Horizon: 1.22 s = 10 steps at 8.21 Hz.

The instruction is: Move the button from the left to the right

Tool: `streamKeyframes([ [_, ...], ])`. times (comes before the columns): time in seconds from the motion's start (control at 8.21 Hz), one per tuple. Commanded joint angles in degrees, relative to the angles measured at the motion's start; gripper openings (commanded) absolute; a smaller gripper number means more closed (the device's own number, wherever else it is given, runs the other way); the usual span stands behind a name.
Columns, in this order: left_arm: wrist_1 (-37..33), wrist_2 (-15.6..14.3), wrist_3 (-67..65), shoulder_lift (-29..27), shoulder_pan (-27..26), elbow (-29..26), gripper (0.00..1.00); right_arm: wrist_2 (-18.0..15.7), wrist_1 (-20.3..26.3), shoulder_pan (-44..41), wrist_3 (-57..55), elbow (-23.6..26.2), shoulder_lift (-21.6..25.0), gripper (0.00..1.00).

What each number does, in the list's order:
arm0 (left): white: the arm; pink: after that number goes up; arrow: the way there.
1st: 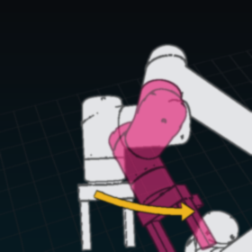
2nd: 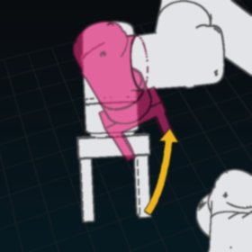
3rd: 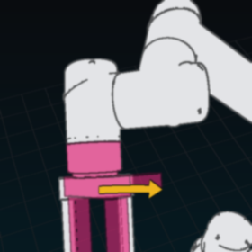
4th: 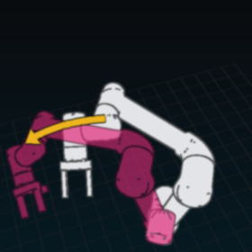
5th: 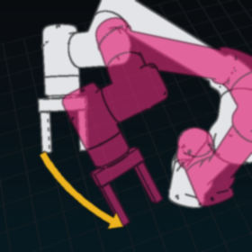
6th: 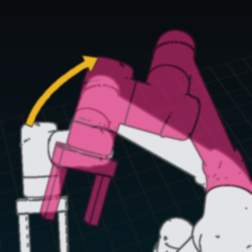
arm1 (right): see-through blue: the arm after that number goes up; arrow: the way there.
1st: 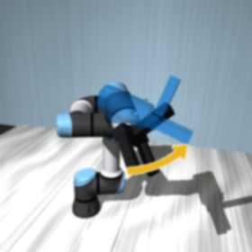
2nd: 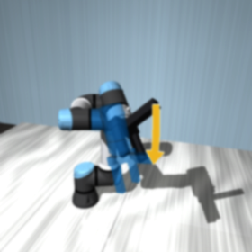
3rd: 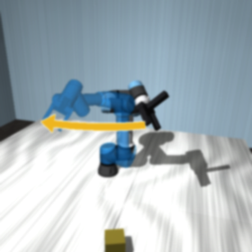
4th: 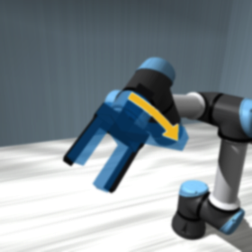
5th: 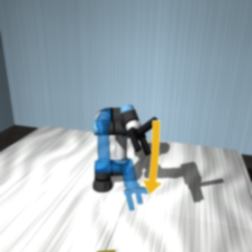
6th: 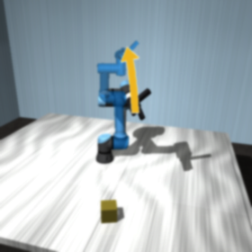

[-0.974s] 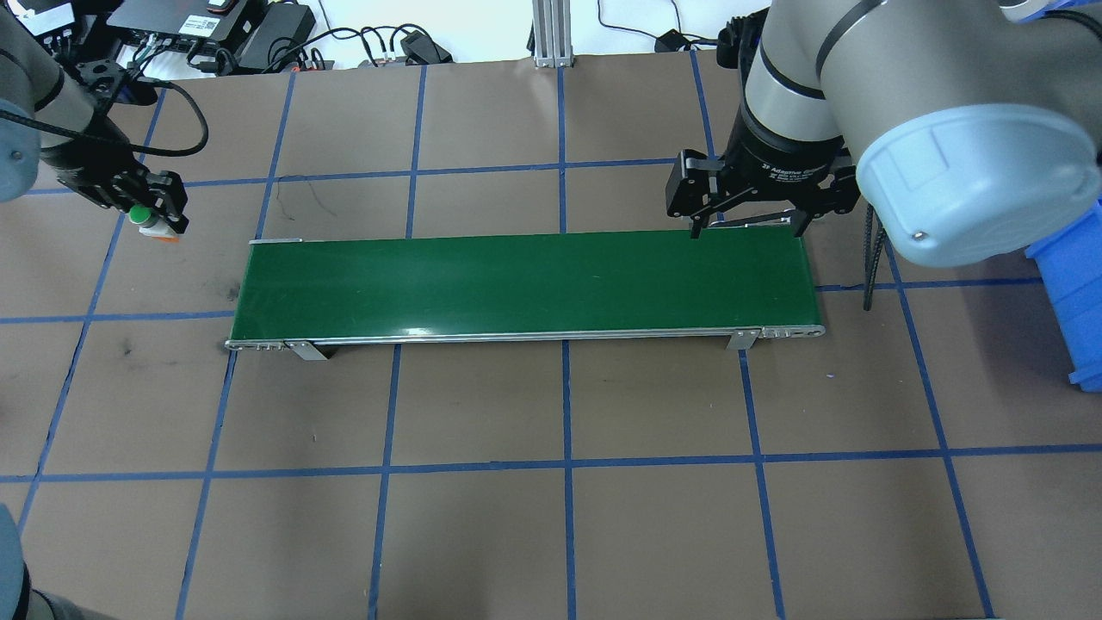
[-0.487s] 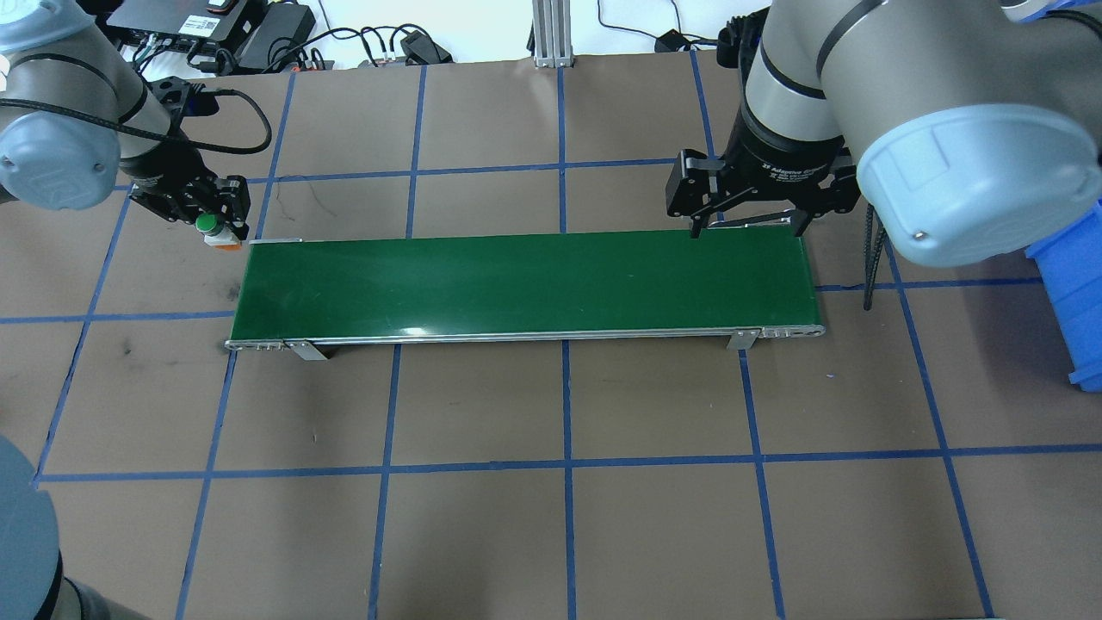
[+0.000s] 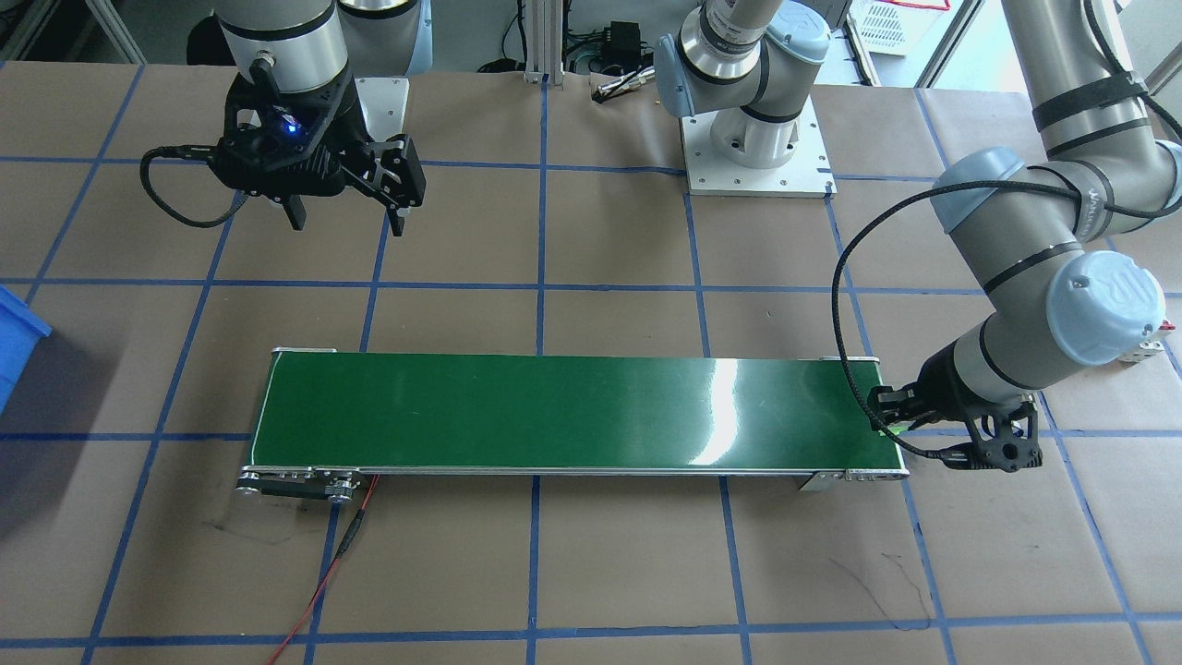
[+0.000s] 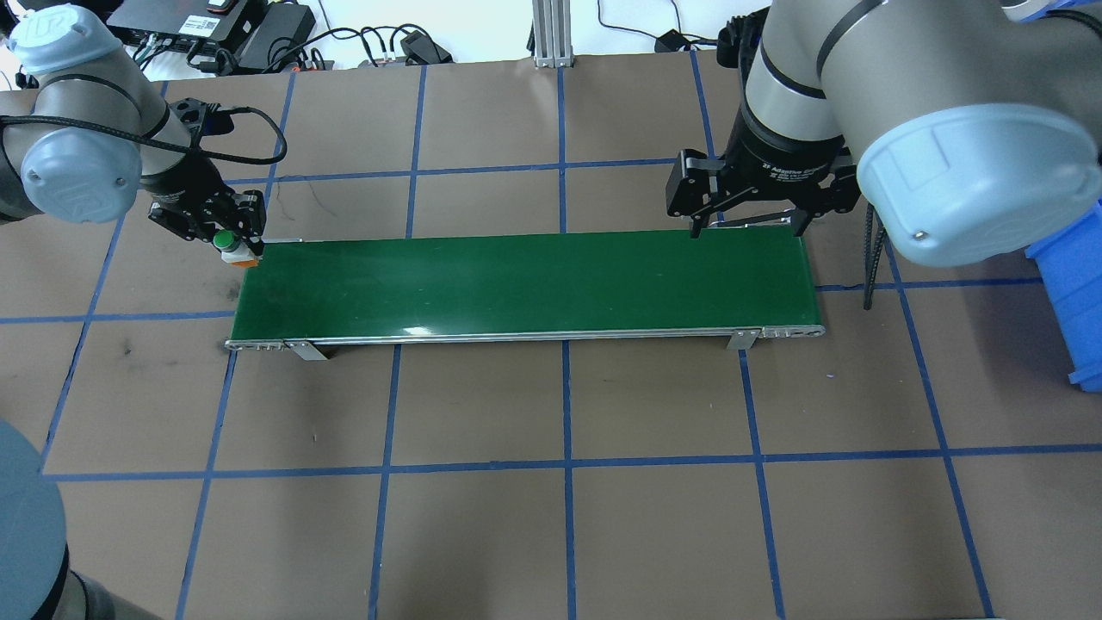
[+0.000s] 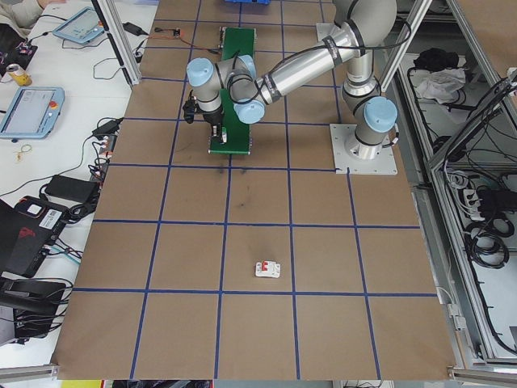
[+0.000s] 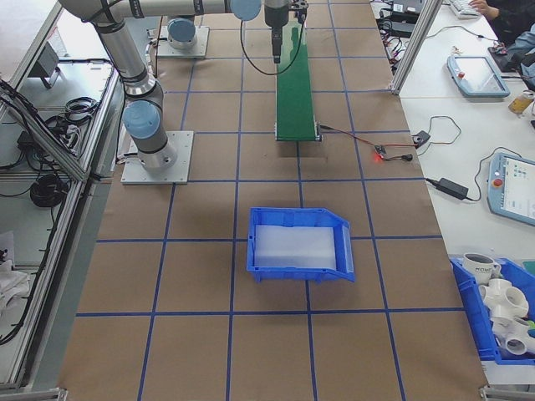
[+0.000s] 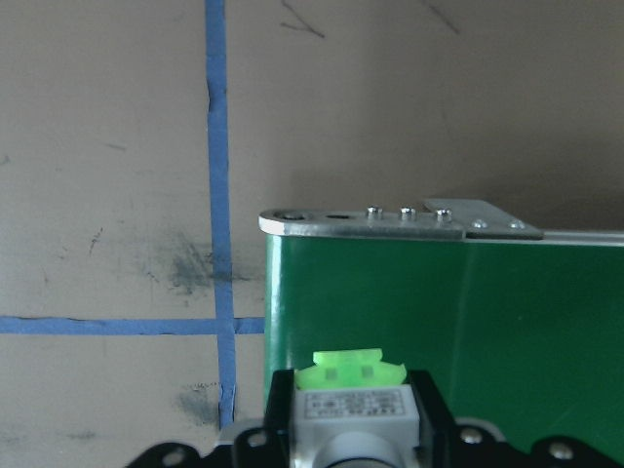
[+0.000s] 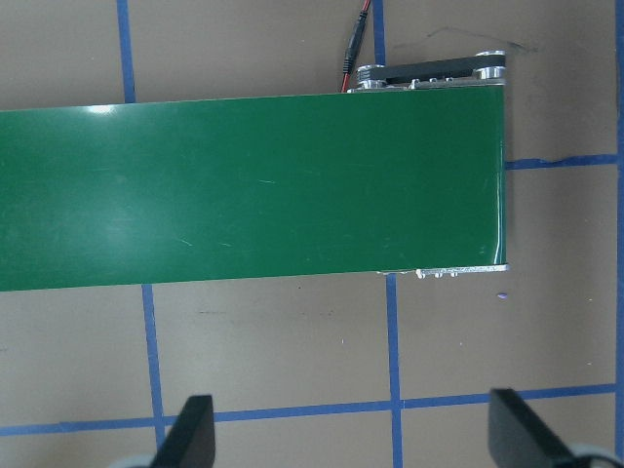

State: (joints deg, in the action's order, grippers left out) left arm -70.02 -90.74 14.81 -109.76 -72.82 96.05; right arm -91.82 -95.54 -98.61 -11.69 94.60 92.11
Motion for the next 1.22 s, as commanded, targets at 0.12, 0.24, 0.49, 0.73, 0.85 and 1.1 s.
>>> streamKeyframes([
  [0.12,0.1,-0.6,-1.0,-0.8,-0.4,1.6,0.0,0.0,0.0,0.0,0.0,0.1,0.0,1.0],
  [0.24,0.1,-0.5,-2.1,-0.6,-0.5,1.8,0.0,0.0,0.0,0.0,0.0,0.1,0.0,1.0],
  [0.49,0.1,-0.1,-2.9,-0.2,-1.1,1.9,1.0,0.0,0.0,0.0,0.0,0.0,0.0,1.0],
  [0.73,-0.3,-0.8,-5.7,2.3,-4.6,1.3,1.0,0.0,0.0,0.0,0.0,0.1,0.0,1.0],
  [0.85,-1.0,-0.7,-8.3,5.8,-7.5,1.7,1.0,0.0,0.0,0.0,0.0,0.1,0.0,1.0],
  [1.1,-3.1,-0.2,-13.0,12.4,-13.7,1.4,1.0,0.0,0.0,0.0,0.0,0.1,0.0,1.0],
])
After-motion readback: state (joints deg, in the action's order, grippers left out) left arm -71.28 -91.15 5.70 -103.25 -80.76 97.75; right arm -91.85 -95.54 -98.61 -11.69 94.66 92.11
